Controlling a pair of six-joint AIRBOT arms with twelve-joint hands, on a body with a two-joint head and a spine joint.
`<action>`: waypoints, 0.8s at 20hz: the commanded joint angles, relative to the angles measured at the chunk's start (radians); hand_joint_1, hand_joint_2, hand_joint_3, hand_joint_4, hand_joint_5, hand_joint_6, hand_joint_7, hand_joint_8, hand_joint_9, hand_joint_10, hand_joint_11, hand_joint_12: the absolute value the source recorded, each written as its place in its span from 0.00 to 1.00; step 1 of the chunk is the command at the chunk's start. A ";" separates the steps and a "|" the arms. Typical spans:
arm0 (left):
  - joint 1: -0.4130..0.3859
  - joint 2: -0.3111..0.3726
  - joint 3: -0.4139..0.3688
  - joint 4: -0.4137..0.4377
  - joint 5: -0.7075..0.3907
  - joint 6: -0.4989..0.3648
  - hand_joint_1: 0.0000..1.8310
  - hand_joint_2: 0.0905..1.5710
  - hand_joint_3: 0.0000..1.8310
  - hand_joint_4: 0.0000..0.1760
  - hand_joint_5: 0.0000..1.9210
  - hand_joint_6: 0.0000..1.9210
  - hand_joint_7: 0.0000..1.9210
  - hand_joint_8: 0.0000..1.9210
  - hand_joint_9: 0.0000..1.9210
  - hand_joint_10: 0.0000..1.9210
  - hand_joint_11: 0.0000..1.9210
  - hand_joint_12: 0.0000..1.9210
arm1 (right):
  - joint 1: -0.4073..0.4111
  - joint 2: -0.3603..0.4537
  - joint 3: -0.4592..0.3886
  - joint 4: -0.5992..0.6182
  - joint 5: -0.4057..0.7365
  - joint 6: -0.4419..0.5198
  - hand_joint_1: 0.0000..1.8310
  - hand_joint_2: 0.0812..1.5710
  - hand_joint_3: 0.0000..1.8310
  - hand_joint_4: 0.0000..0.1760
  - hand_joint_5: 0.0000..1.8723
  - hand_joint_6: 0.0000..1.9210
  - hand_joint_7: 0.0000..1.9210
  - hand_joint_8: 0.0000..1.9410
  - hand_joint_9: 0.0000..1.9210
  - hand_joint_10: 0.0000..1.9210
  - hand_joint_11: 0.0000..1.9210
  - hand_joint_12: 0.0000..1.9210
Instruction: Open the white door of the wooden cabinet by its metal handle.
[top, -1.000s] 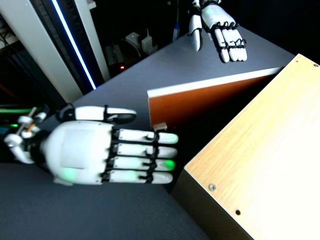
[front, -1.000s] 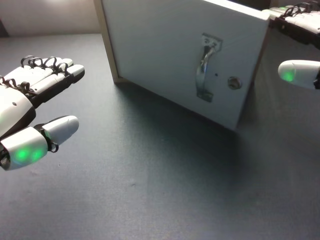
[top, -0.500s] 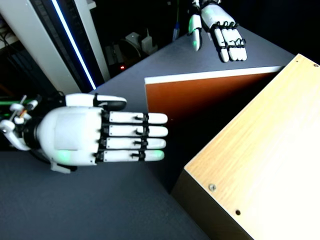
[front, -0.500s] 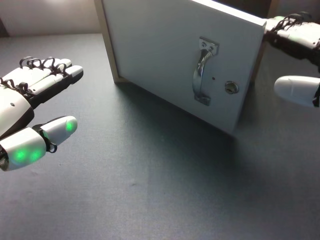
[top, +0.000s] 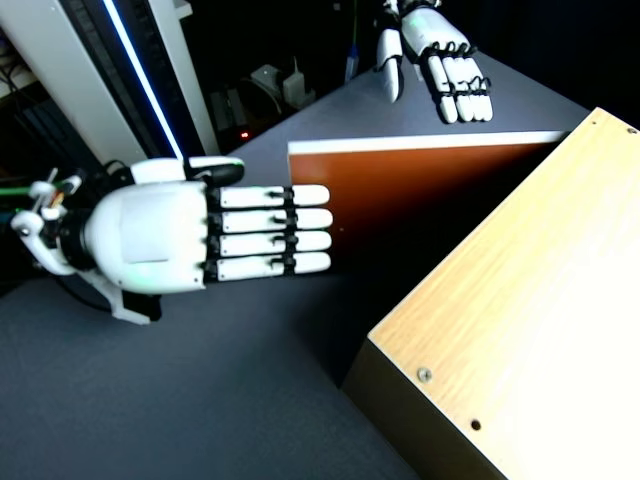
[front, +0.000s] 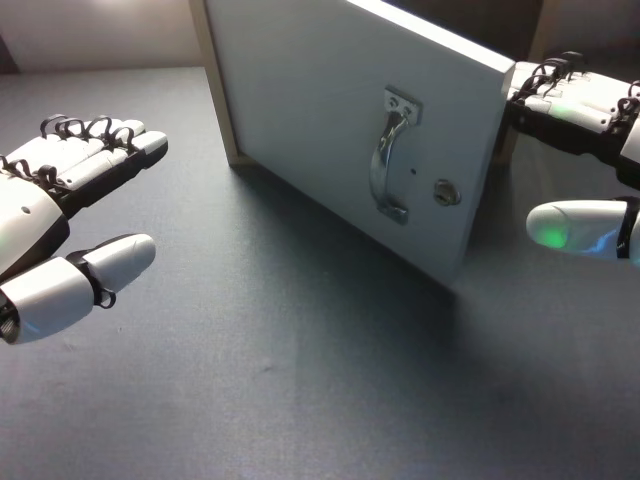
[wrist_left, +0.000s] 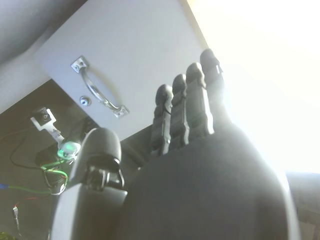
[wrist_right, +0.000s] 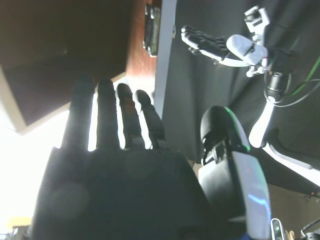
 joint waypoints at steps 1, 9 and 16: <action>-0.003 0.003 0.001 -0.006 -0.131 -0.003 0.04 0.96 0.00 0.00 0.08 0.00 0.05 0.00 0.06 0.00 0.06 0.07 | 0.003 0.004 -0.003 0.022 0.125 0.013 0.00 0.85 0.00 0.00 0.00 0.00 0.00 0.00 0.00 0.00 0.00 0.00; 0.001 0.003 -0.002 -0.013 -0.136 -0.003 0.08 0.96 0.00 0.00 0.08 0.00 0.06 0.00 0.06 0.00 0.06 0.08 | 0.003 -0.025 -0.006 -0.049 0.132 0.062 0.00 0.91 0.00 0.00 0.00 0.00 0.00 0.00 0.00 0.00 0.00 0.00; 0.012 0.008 -0.006 -0.023 -0.139 -0.005 0.10 0.95 0.00 0.00 0.08 0.00 0.06 0.00 0.06 0.00 0.06 0.09 | 0.016 -0.078 -0.006 -0.117 0.139 0.092 0.00 0.91 0.00 0.00 0.00 0.00 0.00 0.00 0.00 0.00 0.01 0.00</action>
